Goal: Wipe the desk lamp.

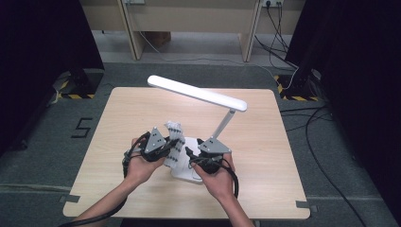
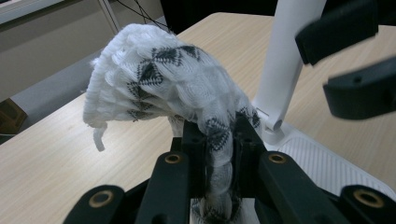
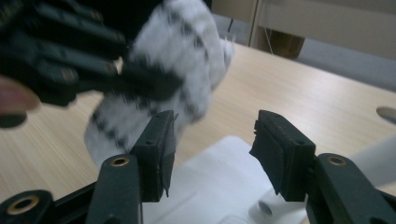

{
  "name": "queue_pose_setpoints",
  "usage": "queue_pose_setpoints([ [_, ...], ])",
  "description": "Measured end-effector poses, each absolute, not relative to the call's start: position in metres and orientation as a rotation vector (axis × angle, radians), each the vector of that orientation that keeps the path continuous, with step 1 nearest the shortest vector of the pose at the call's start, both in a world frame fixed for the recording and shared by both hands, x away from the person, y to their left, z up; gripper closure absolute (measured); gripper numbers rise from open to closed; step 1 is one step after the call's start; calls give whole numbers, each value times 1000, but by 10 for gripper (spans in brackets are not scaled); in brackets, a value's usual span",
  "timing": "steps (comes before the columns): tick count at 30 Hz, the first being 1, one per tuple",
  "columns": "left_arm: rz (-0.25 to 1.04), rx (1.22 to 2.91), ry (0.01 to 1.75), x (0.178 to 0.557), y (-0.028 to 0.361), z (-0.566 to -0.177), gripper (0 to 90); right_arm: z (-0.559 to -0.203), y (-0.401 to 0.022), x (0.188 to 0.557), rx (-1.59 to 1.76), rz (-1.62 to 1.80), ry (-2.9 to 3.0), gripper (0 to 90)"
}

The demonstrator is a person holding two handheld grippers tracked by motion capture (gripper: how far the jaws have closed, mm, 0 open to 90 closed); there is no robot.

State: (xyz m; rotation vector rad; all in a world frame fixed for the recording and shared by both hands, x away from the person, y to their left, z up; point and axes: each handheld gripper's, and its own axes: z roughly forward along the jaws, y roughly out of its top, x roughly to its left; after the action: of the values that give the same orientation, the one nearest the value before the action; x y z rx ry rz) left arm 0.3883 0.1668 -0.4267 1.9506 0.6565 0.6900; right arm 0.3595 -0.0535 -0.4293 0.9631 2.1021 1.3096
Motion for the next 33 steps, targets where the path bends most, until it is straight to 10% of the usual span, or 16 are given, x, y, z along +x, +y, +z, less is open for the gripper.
queue_pose_setpoints([
  [33, 707, 1750, 446, 402, 96, -373, 791, -501, -75, 359, 1091, 1110, 2274, 728],
])
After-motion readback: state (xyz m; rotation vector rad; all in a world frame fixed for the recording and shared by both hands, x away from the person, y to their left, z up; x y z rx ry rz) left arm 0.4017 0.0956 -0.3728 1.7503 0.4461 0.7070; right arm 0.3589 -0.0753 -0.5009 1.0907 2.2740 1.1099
